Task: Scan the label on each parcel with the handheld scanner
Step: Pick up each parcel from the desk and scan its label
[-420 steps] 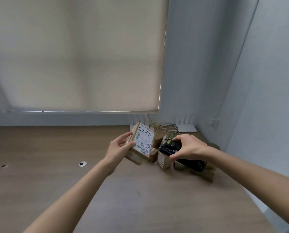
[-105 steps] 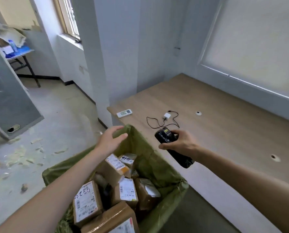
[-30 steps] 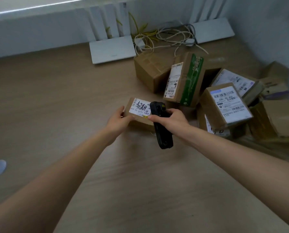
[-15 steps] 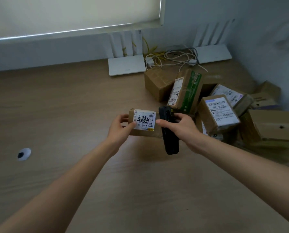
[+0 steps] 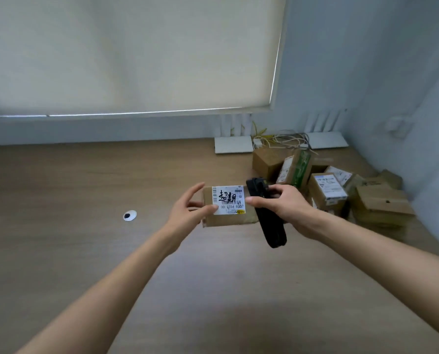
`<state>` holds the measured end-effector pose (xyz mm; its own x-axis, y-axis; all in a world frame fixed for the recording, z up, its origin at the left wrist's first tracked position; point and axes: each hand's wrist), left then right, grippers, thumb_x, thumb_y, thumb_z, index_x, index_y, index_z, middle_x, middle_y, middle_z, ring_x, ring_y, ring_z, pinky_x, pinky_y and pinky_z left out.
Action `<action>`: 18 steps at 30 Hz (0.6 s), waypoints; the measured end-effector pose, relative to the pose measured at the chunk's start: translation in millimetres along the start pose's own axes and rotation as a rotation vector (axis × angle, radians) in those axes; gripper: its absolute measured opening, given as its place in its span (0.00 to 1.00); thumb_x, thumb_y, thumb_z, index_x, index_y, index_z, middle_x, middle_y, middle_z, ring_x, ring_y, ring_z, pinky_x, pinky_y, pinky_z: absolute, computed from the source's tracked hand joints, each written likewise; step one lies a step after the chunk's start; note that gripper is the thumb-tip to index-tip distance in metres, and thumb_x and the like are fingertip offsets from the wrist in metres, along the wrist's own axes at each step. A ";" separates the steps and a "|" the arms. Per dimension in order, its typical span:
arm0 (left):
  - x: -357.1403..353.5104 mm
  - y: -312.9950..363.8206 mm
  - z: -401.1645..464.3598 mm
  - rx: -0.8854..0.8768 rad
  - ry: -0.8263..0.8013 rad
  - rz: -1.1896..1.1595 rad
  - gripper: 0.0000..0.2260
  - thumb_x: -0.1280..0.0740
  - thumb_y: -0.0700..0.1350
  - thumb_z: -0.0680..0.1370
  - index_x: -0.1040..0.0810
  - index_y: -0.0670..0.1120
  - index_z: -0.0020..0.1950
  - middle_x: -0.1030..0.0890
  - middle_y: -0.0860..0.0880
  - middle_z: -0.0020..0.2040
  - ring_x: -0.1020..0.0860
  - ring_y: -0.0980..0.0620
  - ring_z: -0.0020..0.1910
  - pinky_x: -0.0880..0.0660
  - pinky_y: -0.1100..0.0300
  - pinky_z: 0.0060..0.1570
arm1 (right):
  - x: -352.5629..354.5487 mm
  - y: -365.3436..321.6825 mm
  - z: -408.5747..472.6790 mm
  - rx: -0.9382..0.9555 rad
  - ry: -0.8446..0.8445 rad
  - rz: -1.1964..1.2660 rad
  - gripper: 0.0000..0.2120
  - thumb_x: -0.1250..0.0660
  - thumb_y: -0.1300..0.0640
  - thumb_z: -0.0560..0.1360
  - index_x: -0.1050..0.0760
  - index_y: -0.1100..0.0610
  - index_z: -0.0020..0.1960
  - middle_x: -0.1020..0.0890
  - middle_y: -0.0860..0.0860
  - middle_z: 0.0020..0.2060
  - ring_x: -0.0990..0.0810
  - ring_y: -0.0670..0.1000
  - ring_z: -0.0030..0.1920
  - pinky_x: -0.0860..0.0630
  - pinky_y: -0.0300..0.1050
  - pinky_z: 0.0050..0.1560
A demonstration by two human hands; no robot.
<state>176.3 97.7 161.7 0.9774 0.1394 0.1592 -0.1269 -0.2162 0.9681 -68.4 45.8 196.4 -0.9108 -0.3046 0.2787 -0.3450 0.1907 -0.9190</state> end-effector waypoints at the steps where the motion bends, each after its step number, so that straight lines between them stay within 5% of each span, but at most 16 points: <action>1: 12.9 12.8 -20.5 -0.005 -0.003 -0.022 0.27 0.23 0.44 0.74 0.25 0.61 0.69 0.19 0.43 0.54 0.18 0.47 0.55 0.18 0.52 0.54 | -5.4 -14.7 -18.4 0.018 -0.011 -0.018 0.26 0.17 0.48 0.68 0.22 0.54 0.61 0.15 0.49 0.50 0.16 0.44 0.46 0.25 0.32 0.32; 7: 74.1 88.0 -116.2 -0.066 0.063 -0.080 0.19 0.22 0.42 0.73 0.19 0.55 0.61 0.18 0.41 0.59 0.16 0.45 0.55 0.16 0.51 0.47 | -19.8 -108.2 -102.7 0.162 -0.023 -0.162 0.21 0.14 0.49 0.64 0.17 0.53 0.52 0.12 0.52 0.47 0.12 0.52 0.48 0.17 0.41 0.44; 18: 116.1 174.1 -201.5 -0.217 0.348 -0.044 0.20 0.20 0.41 0.70 0.23 0.54 0.55 0.21 0.47 0.53 0.18 0.46 0.49 0.16 0.43 0.47 | -7.6 -214.8 -183.3 0.277 -0.056 -0.754 0.22 0.16 0.39 0.58 0.14 0.50 0.45 0.13 0.47 0.37 0.14 0.47 0.39 0.19 0.43 0.39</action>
<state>233.5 270.9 387.7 0.8715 0.4709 0.1369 -0.1554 0.0004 0.9879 -29.0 178.2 442.8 -0.4397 -0.3063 0.8443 -0.7871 -0.3214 -0.5265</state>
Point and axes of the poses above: each hand's wrist, its own z-axis towards the middle knuckle, its own x-axis out of the back of the hand, y = z × x
